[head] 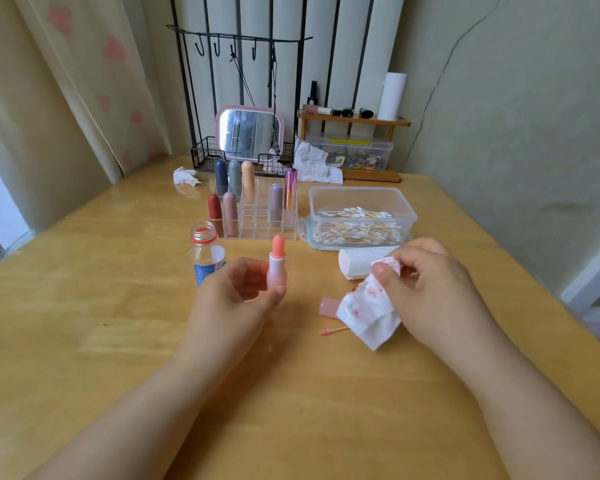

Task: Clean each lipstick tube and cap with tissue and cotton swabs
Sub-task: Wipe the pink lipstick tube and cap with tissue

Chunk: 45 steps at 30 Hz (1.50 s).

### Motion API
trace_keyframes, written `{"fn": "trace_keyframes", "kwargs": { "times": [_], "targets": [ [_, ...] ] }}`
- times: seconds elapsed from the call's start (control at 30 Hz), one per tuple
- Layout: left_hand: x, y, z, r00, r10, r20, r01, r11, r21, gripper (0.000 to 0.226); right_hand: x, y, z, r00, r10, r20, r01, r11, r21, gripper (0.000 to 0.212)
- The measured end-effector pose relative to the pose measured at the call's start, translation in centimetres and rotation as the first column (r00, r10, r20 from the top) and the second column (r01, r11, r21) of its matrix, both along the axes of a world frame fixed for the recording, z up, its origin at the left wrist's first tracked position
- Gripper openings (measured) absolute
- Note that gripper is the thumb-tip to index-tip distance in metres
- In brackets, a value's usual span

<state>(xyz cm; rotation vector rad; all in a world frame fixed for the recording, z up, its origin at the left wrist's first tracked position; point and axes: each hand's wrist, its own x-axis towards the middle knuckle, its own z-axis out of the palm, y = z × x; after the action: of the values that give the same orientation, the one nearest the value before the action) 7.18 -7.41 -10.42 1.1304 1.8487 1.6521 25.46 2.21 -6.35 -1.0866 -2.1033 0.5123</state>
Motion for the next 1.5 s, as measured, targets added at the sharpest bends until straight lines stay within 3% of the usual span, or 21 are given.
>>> {"fn": "trace_keyframes", "kwargs": {
  "times": [0.13, 0.23, 0.37, 0.53, 0.63, 0.73, 0.87, 0.97, 1.03, 1.1, 1.13, 1.2, 1.27, 1.37, 1.5],
  "targets": [
    [-0.5, 0.4, -0.6, 0.979, 0.051, -0.198, -0.069, 0.994, -0.087, 0.015, 0.3, 0.1, -0.3, 0.951, 0.040, 0.305, -0.045, 0.999, 0.009, 0.006],
    [-0.6, 0.6, -0.9, 0.953, 0.057, -0.297, -0.103, 0.984, -0.143, 0.011, -0.3, -0.3, -0.6, 0.896, 0.072, 0.437, -0.059, 0.997, -0.044, 0.022],
    [-0.5, 1.0, -1.4, 0.899, 0.032, -0.436, -0.115, 0.980, -0.165, 0.014, -1.5, -0.6, -1.3, 0.860, 0.126, 0.494, -0.095, 0.992, -0.088, 0.034],
    [-0.3, 1.0, -1.5, 0.901, 0.037, -0.433, -0.136, 0.970, -0.201, 0.016, -3.3, -0.2, -2.7, 0.828, 0.105, 0.551, -0.070, 0.994, -0.084, 0.027],
    [-0.3, 0.9, -1.5, 0.897, 0.030, -0.441, -0.141, 0.965, -0.221, 0.019, -2.9, 0.2, -2.9, 0.884, 0.141, 0.445, -0.104, 0.989, -0.107, 0.024],
    [-0.3, 0.9, -1.5, 0.897, 0.024, -0.440, -0.136, 0.965, -0.223, 0.020, -1.7, -0.3, -1.9, 0.963, 0.249, 0.097, -0.218, 0.942, -0.256, 0.017],
    [-0.4, 0.9, -1.4, 0.899, 0.041, -0.437, -0.150, 0.965, -0.217, 0.038, -0.8, -0.9, -0.5, 0.905, 0.346, -0.247, -0.421, 0.805, -0.418, 0.016],
    [0.3, 0.1, -0.6, 0.896, 0.163, -0.412, -0.188, 0.982, -0.022, 0.030, -0.7, -1.0, 0.0, 0.845, 0.360, -0.396, -0.518, 0.735, -0.437, 0.019],
    [1.1, -0.7, 0.4, 0.906, 0.187, -0.380, -0.138, 0.979, 0.153, 0.020, -0.6, -1.1, 0.1, 0.806, 0.367, -0.465, -0.569, 0.697, -0.437, 0.019],
    [2.0, -1.4, 1.3, 0.926, 0.109, -0.361, -0.020, 0.970, 0.241, 0.010, -0.5, -1.1, 0.1, 0.756, 0.379, -0.534, -0.631, 0.641, -0.437, 0.023],
    [2.4, -1.6, 1.4, 0.950, 0.021, -0.312, 0.060, 0.967, 0.247, 0.006, -0.4, -1.2, 0.1, 0.730, 0.396, -0.557, -0.662, 0.612, -0.433, 0.032],
    [3.2, -2.0, 1.8, 0.969, -0.219, -0.118, 0.240, 0.947, 0.212, 0.025, -0.4, -1.4, 0.1, 0.683, 0.440, -0.583, -0.718, 0.551, -0.426, 0.041],
    [3.4, -2.0, 2.1, 0.905, -0.420, 0.062, 0.398, 0.890, 0.225, 0.032, -0.7, -1.8, 0.4, 0.636, 0.481, -0.603, -0.765, 0.492, -0.415, 0.030],
    [3.2, -2.0, 2.6, 0.816, -0.554, 0.164, 0.502, 0.821, 0.272, 0.028, -1.1, -2.2, 0.7, 0.635, 0.510, -0.580, -0.768, 0.496, -0.405, 0.027],
    [3.2, -1.9, 2.6, 0.807, -0.529, 0.263, 0.445, 0.837, 0.317, 0.017, -0.7, -2.2, 1.4, 0.721, 0.450, -0.527, -0.689, 0.553, -0.469, 0.035]
  ]
}}
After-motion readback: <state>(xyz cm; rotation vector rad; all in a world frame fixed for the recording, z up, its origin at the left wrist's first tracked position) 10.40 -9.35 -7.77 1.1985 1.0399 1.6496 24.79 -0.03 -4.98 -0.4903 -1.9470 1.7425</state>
